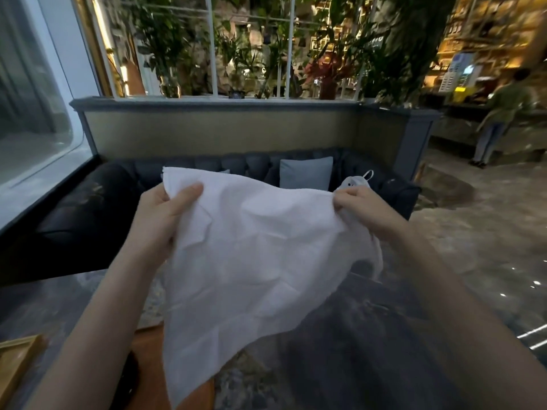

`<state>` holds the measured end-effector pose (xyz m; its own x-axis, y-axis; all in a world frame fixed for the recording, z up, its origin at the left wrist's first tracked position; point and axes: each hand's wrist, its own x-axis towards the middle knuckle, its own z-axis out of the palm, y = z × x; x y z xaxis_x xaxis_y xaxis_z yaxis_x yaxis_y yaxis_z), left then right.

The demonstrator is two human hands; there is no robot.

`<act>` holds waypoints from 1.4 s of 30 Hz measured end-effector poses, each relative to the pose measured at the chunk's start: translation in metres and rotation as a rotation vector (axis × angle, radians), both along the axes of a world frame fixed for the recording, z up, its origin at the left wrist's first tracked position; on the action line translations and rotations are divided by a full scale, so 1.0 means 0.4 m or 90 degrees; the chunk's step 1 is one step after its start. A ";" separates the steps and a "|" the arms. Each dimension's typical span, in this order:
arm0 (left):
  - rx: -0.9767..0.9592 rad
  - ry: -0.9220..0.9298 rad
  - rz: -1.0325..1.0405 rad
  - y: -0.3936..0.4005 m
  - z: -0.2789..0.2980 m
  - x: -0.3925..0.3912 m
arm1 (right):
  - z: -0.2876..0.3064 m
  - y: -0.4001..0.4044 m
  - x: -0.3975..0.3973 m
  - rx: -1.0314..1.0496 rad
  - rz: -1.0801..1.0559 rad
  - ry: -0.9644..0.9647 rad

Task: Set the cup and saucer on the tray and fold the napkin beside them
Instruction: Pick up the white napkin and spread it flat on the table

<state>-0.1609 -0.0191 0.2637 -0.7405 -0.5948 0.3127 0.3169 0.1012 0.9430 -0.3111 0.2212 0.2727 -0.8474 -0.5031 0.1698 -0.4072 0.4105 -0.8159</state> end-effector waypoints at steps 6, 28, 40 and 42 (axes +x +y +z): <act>0.114 -0.115 -0.306 0.013 -0.026 0.038 | 0.045 0.047 0.033 0.007 0.155 -0.205; 0.007 -0.501 0.033 0.018 -0.692 -0.137 | -0.592 0.011 -0.230 0.418 -0.018 -0.090; -0.522 -0.434 0.177 0.211 -0.803 -0.263 | -0.704 -0.065 -0.318 0.281 0.055 -0.065; -0.620 -0.443 0.051 0.301 -0.839 -0.275 | -0.716 -0.073 -0.322 0.267 0.062 -0.068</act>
<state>-0.2710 0.1013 -0.0719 -0.9011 -0.3828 0.2037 -0.2706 0.8635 0.4257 -0.4401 0.1919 -0.0136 -0.7944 -0.5883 -0.1515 -0.3831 0.6786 -0.6267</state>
